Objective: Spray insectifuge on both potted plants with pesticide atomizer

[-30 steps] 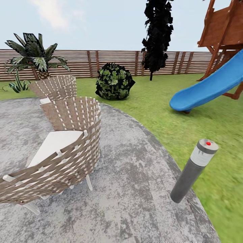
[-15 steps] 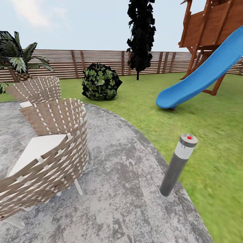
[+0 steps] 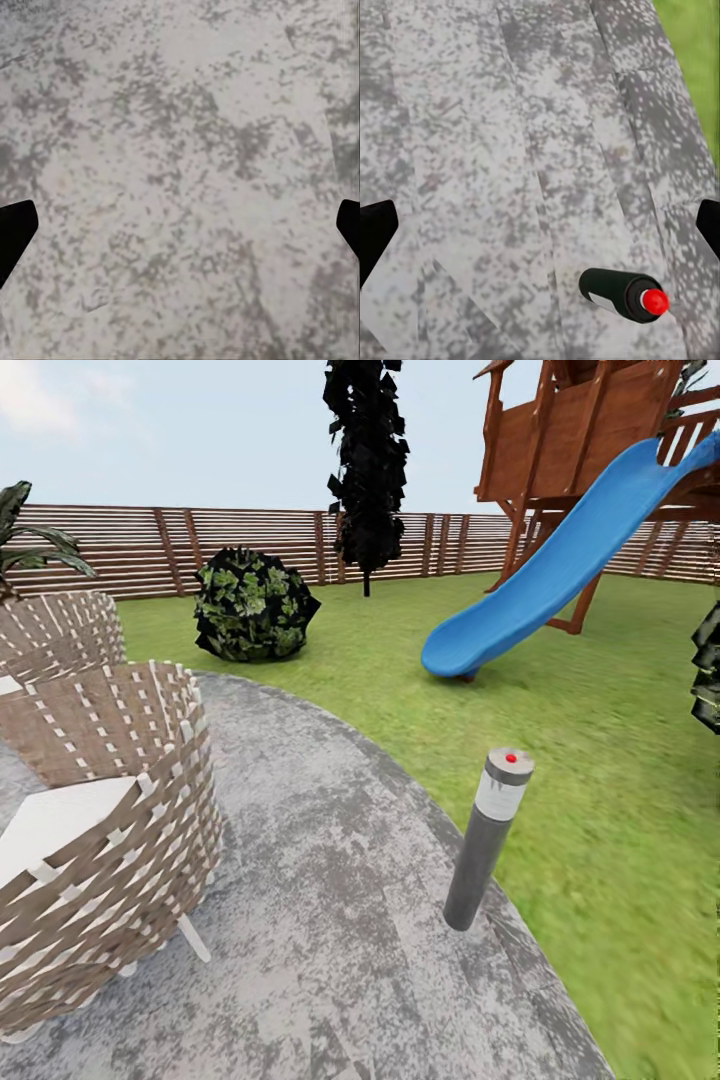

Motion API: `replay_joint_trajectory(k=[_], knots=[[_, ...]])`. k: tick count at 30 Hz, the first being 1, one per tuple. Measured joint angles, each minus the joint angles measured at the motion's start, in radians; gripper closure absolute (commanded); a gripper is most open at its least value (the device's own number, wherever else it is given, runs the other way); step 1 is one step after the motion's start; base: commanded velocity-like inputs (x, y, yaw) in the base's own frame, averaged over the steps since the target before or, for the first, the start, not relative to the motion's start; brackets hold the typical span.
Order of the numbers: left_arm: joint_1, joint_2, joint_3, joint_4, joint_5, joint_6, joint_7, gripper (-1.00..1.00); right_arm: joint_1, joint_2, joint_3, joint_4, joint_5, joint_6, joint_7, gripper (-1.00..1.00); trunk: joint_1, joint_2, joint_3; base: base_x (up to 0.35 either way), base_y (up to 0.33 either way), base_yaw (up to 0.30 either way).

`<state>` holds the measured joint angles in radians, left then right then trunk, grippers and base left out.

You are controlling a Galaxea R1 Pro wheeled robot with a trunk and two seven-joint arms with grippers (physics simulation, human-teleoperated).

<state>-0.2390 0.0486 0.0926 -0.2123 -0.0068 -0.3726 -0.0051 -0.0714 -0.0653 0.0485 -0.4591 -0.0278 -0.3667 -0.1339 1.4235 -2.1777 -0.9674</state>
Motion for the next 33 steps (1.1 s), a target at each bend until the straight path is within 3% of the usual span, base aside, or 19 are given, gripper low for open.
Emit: replay_joint_trajectory(k=[23, 33], knots=[[0.0, 0.0, 0.0, 0.0, 0.001, 0.0, 0.0, -1.0, 0.0, 0.0, 0.0, 0.003, 0.0, 0.0, -0.001, -1.0, 0.0, 0.0, 0.0, 0.209, 0.25, -0.272], [0.0, -0.001, -0.001, 0.0, 0.0, 0.0, 0.0, -1.0, 0.0, 0.0, 0.0, 0.004, 0.0, 0.001, -0.002, -1.0, 0.0, 0.0, 0.0, 0.047, 0.054, -0.273]])
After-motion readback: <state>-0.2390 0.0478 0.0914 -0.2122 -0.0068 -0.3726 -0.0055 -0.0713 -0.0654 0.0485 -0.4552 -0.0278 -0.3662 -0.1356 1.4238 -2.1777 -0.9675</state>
